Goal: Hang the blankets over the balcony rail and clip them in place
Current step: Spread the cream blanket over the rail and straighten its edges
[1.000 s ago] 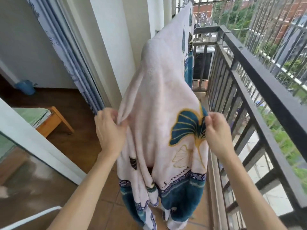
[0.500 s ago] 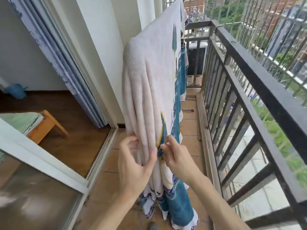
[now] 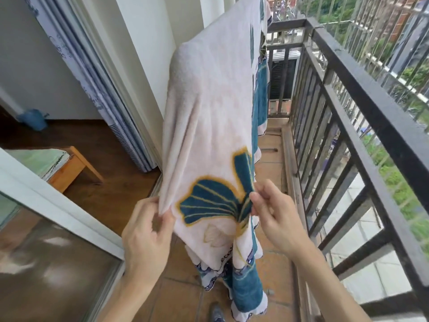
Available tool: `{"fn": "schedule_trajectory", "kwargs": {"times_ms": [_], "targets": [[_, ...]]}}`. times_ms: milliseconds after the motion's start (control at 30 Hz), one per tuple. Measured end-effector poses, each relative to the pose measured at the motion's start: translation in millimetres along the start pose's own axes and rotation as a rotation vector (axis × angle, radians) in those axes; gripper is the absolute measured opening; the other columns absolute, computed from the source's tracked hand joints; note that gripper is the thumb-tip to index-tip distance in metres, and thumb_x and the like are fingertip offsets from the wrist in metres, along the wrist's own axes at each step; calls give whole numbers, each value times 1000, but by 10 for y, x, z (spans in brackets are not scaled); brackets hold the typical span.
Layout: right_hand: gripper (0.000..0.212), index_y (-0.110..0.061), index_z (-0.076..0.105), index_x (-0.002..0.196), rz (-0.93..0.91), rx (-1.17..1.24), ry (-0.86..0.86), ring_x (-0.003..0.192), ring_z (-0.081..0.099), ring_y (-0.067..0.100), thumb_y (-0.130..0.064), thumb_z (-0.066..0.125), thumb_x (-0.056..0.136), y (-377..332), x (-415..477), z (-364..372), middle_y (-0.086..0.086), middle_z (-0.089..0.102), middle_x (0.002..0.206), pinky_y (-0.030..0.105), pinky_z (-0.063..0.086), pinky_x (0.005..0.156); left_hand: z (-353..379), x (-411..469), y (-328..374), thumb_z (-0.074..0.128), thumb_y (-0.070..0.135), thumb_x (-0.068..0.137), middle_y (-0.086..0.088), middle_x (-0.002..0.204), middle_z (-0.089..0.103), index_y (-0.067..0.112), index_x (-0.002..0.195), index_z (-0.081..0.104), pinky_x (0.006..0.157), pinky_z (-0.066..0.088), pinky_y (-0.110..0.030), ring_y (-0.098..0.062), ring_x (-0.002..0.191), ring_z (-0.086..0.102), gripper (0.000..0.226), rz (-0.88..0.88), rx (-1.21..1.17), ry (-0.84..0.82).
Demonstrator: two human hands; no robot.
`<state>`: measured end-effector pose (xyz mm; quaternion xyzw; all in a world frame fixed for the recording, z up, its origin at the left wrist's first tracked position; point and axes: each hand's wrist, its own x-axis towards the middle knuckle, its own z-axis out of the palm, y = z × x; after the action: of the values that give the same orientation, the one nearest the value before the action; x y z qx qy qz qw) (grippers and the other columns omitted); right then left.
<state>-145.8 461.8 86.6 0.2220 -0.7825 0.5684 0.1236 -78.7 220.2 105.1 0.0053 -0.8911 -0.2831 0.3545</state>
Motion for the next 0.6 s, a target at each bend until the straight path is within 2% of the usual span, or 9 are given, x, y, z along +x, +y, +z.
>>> {"fn": "schedule_trajectory", "kwargs": {"times_ms": [133,233,300,333,400,467,533,567,600], "targets": [[12,-21,48,88,78,-114,-78,63,57,25,-27,49,98,155,71,257,2,59,65,44,48,62,251,196,-45,56,29,92,6,75,52,15,75,52,54,44,-33,-15,63,54,22,1,29,-101],[11,-20,57,89,94,-47,-30,75,59,11,-28,56,96,104,197,310,-7,63,80,28,48,68,445,392,68,58,37,92,7,75,54,18,73,53,58,46,-31,-9,64,54,27,-41,-21,-130],[13,-20,59,101,145,43,64,90,59,6,-31,54,96,61,261,277,-6,62,99,21,44,74,453,416,141,66,27,89,4,85,62,17,87,62,66,53,-34,-8,76,62,12,-110,-106,-131],[19,-20,57,109,151,72,125,98,58,6,-32,52,97,24,309,244,-4,60,108,20,43,79,421,410,196,68,21,87,3,93,65,16,99,61,71,55,-31,-8,85,65,15,-151,-197,-122],[32,-18,50,127,98,104,225,114,54,8,-33,45,99,-74,454,188,-4,54,126,24,42,93,321,420,368,67,14,85,1,117,62,13,124,50,85,53,-26,-10,106,63,43,-161,-384,-89],[43,-16,38,142,25,138,252,133,40,7,-32,39,102,-230,638,208,-4,41,146,27,33,109,225,504,592,65,11,84,-2,132,54,7,137,40,97,47,-29,-14,122,56,59,-54,-450,-24],[50,-15,27,149,-13,138,156,144,24,6,-34,32,103,-368,805,357,-2,28,156,29,22,117,162,647,798,67,10,85,-7,136,51,0,138,38,102,46,-36,-16,126,52,61,39,-463,57],[52,-16,28,150,1,147,65,144,24,5,-40,27,103,-388,834,490,-1,29,156,29,21,118,122,728,897,68,9,86,-11,136,50,-3,137,38,102,46,-41,-19,127,52,61,83,-458,109],[56,-18,36,146,41,187,-29,137,35,5,-50,22,102,-373,806,624,-1,41,149,29,27,115,89,799,969,69,8,86,-15,135,49,-6,135,38,102,46,-46,-23,127,51,60,133,-435,168]]}}
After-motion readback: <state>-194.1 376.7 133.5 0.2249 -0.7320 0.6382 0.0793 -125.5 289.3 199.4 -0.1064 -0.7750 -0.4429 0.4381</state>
